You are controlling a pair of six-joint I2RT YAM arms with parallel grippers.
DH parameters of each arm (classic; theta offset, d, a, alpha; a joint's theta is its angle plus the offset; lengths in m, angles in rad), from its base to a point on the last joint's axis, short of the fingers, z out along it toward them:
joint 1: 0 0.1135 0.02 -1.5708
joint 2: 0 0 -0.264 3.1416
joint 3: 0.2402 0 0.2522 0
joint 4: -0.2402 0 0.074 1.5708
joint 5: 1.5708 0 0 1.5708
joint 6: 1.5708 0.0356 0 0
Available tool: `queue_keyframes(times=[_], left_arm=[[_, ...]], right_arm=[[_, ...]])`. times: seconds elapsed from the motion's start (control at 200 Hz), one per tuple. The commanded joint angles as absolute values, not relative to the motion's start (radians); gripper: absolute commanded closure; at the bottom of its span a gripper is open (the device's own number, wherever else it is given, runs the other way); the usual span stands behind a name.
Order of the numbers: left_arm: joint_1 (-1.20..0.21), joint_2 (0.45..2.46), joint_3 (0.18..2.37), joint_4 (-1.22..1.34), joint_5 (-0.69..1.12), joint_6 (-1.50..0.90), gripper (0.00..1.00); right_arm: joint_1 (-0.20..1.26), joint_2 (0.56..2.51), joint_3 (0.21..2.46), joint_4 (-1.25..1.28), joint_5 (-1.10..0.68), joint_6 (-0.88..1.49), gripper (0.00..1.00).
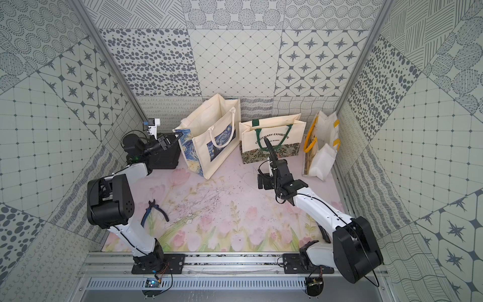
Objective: Put away the canvas bag
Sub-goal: Move the canvas bag to the center of the board.
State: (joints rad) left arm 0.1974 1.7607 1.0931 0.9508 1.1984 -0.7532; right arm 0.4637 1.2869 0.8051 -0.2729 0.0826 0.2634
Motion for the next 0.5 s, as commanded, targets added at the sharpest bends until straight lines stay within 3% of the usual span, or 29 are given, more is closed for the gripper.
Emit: queue_keyframes(times=[0.0,0.495], left_arm=[[0.193,1.662,1.037,0.857,1.157,-0.606,1.0],[0.164,1.092,0.789,0.286,0.871,-0.355,1.0]], right_arm=[[0.465,1.245,0.805,-0.251,0.097,0.283,0.01],[0.507,1.114,0.785,-0.37,0.085,0.305,0.02]])
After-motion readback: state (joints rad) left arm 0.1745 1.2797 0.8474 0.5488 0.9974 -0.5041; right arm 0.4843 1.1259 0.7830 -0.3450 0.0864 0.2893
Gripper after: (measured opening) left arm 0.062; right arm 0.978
